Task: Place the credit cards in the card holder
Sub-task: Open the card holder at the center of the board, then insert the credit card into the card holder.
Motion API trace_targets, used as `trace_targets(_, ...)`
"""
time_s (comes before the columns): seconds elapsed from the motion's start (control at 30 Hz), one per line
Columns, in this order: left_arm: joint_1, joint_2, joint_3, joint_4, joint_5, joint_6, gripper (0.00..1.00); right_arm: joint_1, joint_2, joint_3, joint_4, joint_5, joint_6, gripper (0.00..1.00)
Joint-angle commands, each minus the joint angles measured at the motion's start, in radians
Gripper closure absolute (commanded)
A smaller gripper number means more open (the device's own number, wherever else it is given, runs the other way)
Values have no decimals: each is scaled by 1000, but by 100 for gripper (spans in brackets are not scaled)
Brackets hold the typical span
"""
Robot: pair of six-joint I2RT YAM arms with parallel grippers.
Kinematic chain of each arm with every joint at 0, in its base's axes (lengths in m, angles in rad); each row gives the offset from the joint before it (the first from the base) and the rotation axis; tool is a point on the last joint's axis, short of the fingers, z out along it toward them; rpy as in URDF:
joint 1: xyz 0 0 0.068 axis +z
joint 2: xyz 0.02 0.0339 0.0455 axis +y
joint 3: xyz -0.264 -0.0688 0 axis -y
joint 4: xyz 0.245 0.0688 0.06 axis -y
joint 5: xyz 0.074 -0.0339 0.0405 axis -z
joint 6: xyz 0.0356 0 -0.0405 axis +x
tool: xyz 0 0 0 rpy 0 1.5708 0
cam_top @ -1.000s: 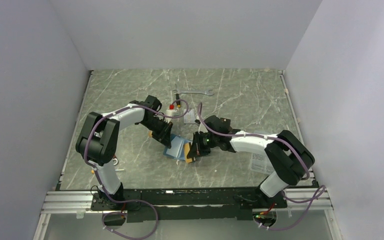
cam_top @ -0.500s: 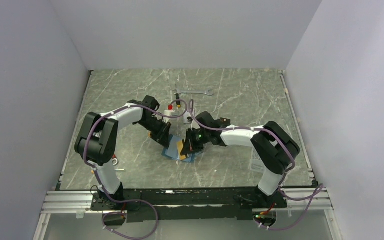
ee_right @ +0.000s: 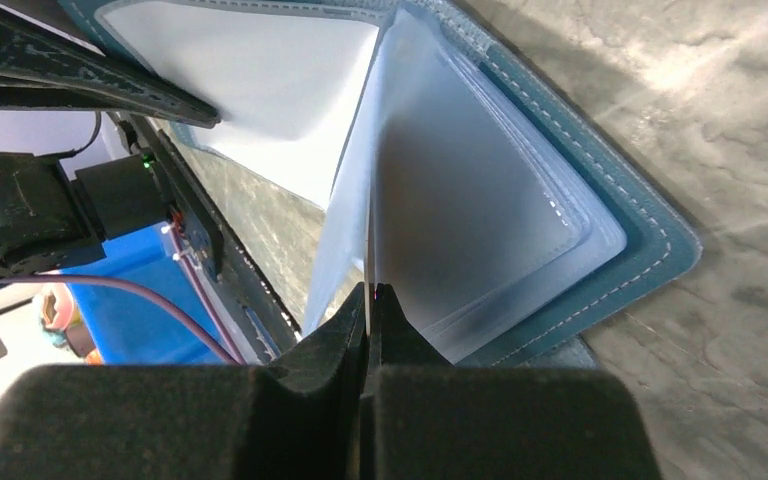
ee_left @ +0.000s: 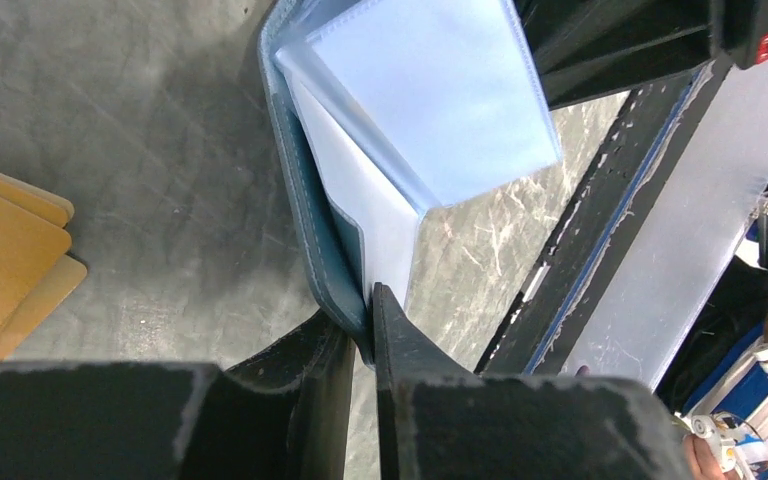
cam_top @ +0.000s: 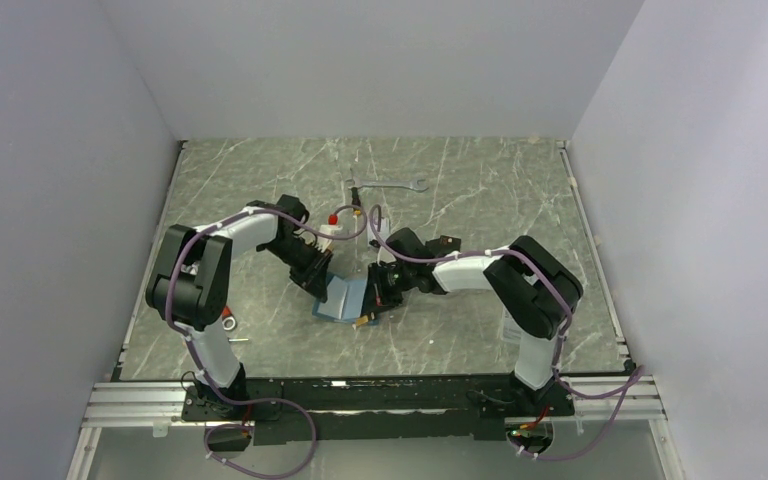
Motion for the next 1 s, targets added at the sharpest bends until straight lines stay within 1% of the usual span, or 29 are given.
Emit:
trace_targets(0.0, 1, -37, -21, -3, -15, 48, 83, 18, 2, 41, 24, 8, -10, 100)
trace_targets(0.13, -1, -15, -21, 18, 28, 35, 84, 18, -33, 47, -5, 23, -14, 100)
trace_targets(0.23, -21, 23, 16, 13, 134, 12, 85, 17, -76, 18, -19, 46, -13, 100)
trace_targets(0.37, -65, 55, 28, 41, 248, -17, 84, 16, -141, -39, -44, 84, -14, 100)
trace_targets(0.57, -97, 116, -5, 116, 339, -93, 82, 9, -168, -120, -36, 115, 1, 100)
trace_targets(0.6, -98, 122, -12, 123, 339, -94, 79, 8, -171, -131, -31, 119, 5, 100)
trace_targets(0.63, -101, 128, -15, 119, 331, -88, 74, 4, -171, -141, -24, 119, 8, 100)
trace_targets(0.67, -101, 135, -16, 110, 327, -79, 62, 2, -168, -149, -16, 119, 11, 100)
trace_targets(0.7, -102, 136, -17, 106, 324, -73, 53, -1, -165, -152, -11, 117, 13, 100)
trace_targets(0.73, -100, 130, -21, 106, 316, -69, 46, -3, -160, -153, -6, 113, 13, 100)
trace_targets(0.77, -99, 122, -23, 108, 307, -67, 28, -3, -153, -149, -6, 112, 12, 100)
trace_targets(0.8, -95, 107, -24, 105, 295, -65, 4, -2, -145, -144, -6, 111, 9, 100)
trace_targets(0.83, -91, 88, -21, 102, 285, -58, 1, -3, -137, -138, -6, 109, 5, 100)
trace_targets(0.97, -60, 26, 2, 41, 249, -8, 1, -3, -104, -125, -9, 110, -1, 100)
